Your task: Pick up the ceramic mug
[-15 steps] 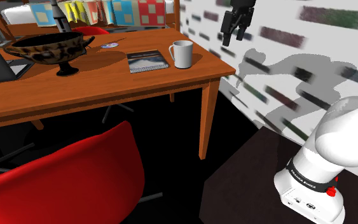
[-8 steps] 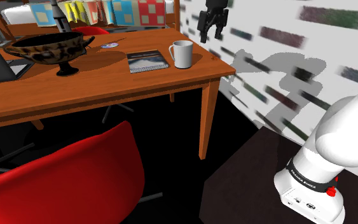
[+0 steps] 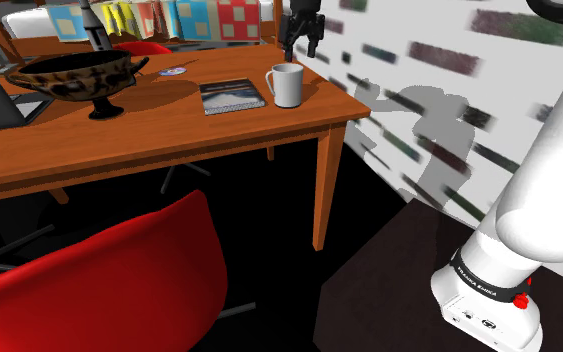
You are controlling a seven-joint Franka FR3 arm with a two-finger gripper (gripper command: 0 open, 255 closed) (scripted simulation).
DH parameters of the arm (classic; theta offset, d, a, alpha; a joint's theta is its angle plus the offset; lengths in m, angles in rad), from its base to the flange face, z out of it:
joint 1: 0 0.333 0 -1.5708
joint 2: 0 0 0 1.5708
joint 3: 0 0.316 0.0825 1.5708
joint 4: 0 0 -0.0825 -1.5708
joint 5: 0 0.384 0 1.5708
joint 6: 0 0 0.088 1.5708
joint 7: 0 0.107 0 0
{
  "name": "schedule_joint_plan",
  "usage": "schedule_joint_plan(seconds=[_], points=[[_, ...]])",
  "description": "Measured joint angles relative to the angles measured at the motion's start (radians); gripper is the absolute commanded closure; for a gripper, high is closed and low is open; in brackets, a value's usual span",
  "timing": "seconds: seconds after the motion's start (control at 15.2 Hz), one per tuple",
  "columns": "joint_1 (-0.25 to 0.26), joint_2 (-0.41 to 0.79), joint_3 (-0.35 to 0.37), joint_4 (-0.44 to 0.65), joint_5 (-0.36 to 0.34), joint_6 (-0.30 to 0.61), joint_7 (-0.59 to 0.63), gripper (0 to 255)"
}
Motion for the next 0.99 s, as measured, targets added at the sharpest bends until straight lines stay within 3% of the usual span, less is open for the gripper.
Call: schedule_joint_plan(seconds=[0.2, 0.53, 0.59, 0.99], points=[[-0.001, 0.025, 0.000, 0.005, 0.004, 0.018, -0.003, 0], [0.000, 0.012, 0.000, -0.079, 0.004, 0.089, -0.008, 0], [0.000, 0.011, 0.000, -0.085, 0.005, 0.094, -0.009, 255], [0.000, 0.010, 0.000, -0.091, 0.005, 0.099, -0.009, 255]])
